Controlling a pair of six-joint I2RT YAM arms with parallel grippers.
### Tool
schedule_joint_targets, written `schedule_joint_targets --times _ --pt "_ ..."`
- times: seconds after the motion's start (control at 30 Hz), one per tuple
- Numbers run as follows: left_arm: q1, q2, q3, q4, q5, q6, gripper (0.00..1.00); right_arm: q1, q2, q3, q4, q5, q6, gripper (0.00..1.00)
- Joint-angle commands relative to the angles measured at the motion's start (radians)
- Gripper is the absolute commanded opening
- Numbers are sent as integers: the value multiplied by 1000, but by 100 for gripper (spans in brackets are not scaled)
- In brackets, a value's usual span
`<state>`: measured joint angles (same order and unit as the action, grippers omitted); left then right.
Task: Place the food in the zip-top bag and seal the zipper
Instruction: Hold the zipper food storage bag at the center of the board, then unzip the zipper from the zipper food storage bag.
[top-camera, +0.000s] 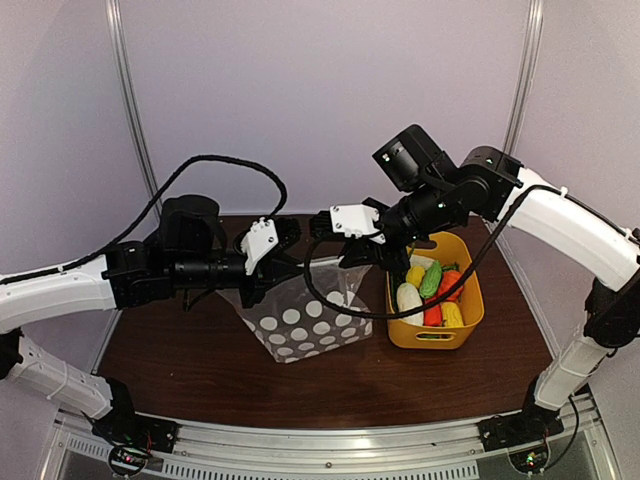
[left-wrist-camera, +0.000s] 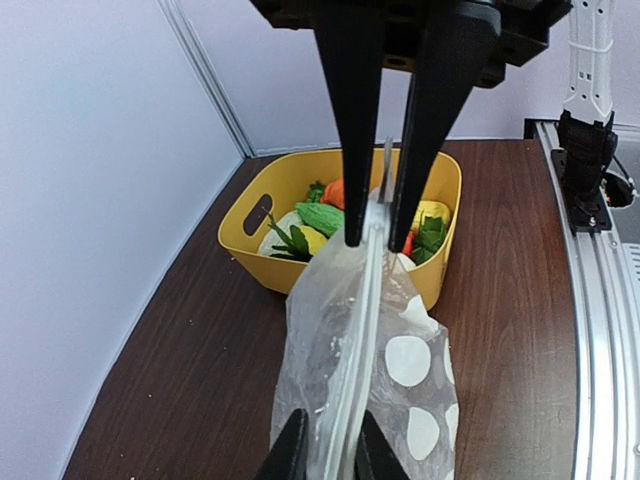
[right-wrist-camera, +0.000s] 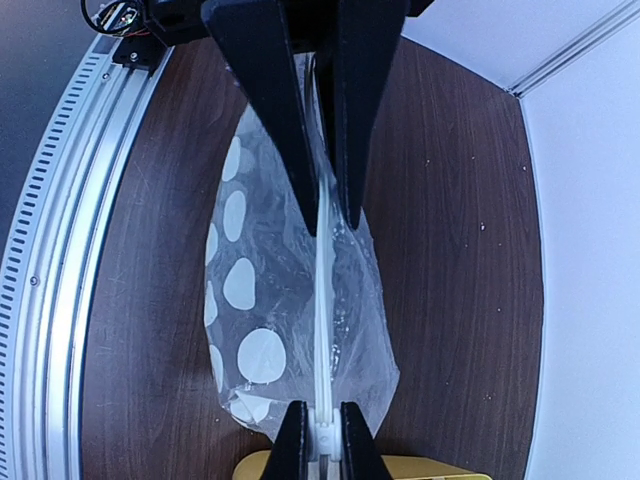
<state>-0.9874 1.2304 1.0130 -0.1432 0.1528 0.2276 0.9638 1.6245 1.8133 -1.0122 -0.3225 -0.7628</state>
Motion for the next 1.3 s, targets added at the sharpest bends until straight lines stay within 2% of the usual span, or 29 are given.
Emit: schedule_joint_targets --times 0.0,0.4,1.2,1.23,1.27 --pt "5 -24 8 -44 -38 19 1 -5 -10 5 -35 45 -27 0" --pt "7 -44 -1 -53 -49 17 0 -15 -24 -16 -48 98 -46 0" --pt "6 -51 -8 -77 -64 11 0 -69 -36 -30 -51 100 -46 0" --pt "6 -50 -5 -76 -62 10 0 -68 -35 -33 -51 88 -45 2" --pt "6 -48 -4 -71 -62 7 0 -67 -34 -37 -50 72 -43 10"
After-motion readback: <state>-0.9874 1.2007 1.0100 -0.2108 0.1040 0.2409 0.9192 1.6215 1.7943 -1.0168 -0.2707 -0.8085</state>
